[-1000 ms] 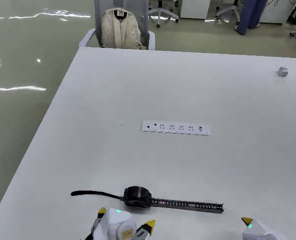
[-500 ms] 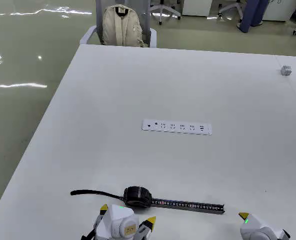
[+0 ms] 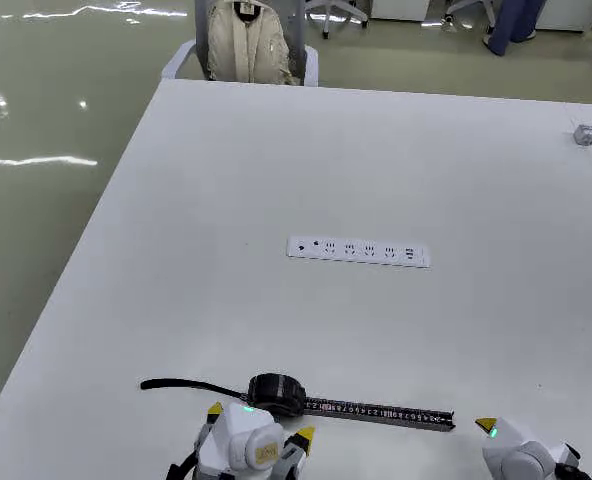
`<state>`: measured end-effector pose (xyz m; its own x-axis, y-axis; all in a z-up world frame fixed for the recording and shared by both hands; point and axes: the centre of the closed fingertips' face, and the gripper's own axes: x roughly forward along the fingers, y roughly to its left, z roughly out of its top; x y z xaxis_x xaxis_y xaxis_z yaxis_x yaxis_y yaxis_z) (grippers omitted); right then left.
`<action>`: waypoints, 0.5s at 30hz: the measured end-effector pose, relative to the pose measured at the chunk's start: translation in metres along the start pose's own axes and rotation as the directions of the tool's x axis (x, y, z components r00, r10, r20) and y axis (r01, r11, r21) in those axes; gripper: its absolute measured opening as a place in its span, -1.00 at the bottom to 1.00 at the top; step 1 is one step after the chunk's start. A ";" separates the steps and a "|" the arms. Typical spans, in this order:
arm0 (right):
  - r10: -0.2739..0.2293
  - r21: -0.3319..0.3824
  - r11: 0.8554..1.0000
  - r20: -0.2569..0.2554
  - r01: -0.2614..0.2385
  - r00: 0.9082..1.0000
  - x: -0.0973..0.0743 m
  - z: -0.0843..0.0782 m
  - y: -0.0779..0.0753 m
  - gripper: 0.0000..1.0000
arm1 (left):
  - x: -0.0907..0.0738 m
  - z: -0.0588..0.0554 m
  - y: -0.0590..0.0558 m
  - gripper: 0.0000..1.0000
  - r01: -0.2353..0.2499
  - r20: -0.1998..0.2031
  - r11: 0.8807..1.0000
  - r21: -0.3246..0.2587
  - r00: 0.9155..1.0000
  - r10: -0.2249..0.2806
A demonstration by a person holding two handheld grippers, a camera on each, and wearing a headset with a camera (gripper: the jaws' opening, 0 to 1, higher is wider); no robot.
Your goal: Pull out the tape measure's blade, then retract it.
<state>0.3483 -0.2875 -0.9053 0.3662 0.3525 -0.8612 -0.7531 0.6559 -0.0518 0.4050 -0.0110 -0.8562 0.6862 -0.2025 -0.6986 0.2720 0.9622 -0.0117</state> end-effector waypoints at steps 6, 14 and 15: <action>0.012 -0.021 1.000 -0.012 -0.013 1.000 0.006 0.000 -0.008 0.47 | 0.009 0.002 -0.002 0.65 0.002 -0.004 1.000 -0.011 1.000 -0.002; 0.038 -0.056 0.998 -0.021 -0.039 0.999 0.013 0.002 -0.015 0.38 | 0.020 0.004 0.000 0.62 -0.005 -0.007 0.999 -0.038 1.000 0.005; 0.044 -0.060 0.997 -0.023 -0.045 0.999 0.013 0.003 -0.015 0.36 | 0.021 0.005 0.001 0.61 -0.006 -0.007 0.999 -0.041 1.000 0.005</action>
<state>0.3657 -0.2908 -0.9143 0.3201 0.3652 -0.8742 -0.8004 0.5979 -0.0433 0.4227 -0.0156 -0.8675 0.6831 -0.1962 -0.7035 0.2402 0.9700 -0.0373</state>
